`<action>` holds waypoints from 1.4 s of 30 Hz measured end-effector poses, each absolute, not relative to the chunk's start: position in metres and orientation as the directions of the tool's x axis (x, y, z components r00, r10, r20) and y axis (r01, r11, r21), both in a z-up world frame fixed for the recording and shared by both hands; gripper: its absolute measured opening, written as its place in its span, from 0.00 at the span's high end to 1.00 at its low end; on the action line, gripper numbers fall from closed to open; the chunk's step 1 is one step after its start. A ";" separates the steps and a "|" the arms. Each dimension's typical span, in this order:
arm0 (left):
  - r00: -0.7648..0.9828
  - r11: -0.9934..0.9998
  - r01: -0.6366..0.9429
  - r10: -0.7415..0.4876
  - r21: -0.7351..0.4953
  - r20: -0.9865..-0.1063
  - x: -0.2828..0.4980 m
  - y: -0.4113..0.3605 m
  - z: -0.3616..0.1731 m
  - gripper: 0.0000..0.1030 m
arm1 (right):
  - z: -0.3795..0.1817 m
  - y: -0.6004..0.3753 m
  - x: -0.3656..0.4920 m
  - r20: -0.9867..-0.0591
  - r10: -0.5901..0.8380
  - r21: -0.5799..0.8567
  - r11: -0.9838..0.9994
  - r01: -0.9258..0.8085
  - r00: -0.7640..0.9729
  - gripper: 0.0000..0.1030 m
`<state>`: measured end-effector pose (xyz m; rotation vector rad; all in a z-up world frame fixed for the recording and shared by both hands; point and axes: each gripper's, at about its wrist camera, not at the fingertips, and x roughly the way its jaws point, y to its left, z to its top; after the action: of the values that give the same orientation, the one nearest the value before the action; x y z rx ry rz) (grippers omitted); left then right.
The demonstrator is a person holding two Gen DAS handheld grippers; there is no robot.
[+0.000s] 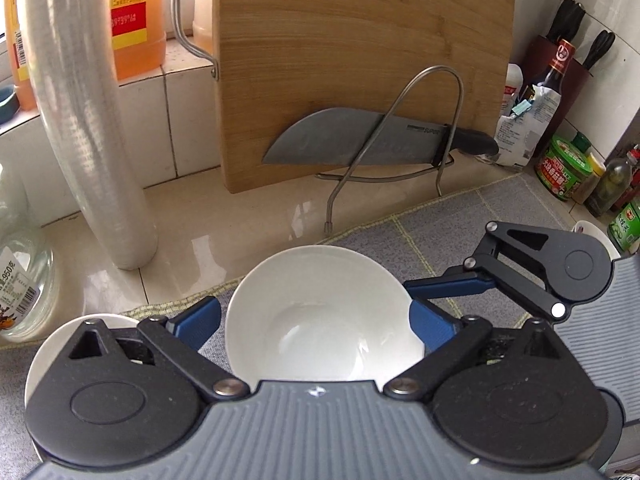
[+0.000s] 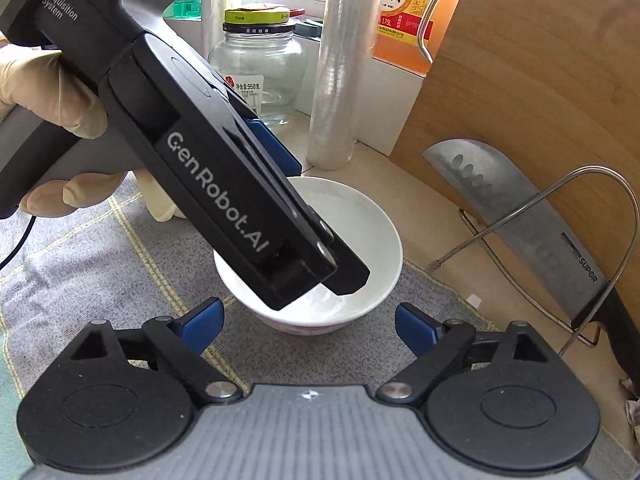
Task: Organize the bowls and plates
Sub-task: 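Move the left gripper to another white bowl and grasp its rim, then lift the bowl with the left gripper and carry it toward the placed bowl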
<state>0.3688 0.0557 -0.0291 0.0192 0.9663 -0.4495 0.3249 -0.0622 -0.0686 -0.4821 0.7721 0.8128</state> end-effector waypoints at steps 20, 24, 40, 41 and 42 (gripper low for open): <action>0.449 0.892 0.399 -0.390 -0.210 -0.804 0.377 0.052 -0.036 0.04 | -0.075 -0.059 0.334 -0.765 0.466 -0.084 0.613 -0.786 0.444 0.21; 0.448 0.891 0.398 -0.396 -0.217 -0.802 0.377 0.052 -0.035 0.04 | -0.076 -0.058 0.333 -0.764 0.466 -0.083 0.616 -0.784 0.447 0.21; 0.446 0.880 0.422 -0.411 -0.218 -0.795 0.374 0.051 -0.029 0.05 | -0.071 -0.063 0.330 -0.765 0.469 -0.062 0.628 -0.776 0.441 0.21; 0.446 0.879 0.423 -0.412 -0.218 -0.794 0.373 0.050 -0.027 0.05 | -0.070 -0.063 0.329 -0.764 0.470 -0.061 0.629 -0.775 0.442 0.21; 0.447 0.878 0.426 -0.415 -0.219 -0.793 0.372 0.050 -0.026 0.05 | -0.069 -0.064 0.328 -0.764 0.470 -0.061 0.630 -0.774 0.442 0.21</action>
<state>0.3720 0.0497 -0.0263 0.0124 0.9780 -0.5201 0.3282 -0.0637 -0.0692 -0.4388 0.7852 0.8027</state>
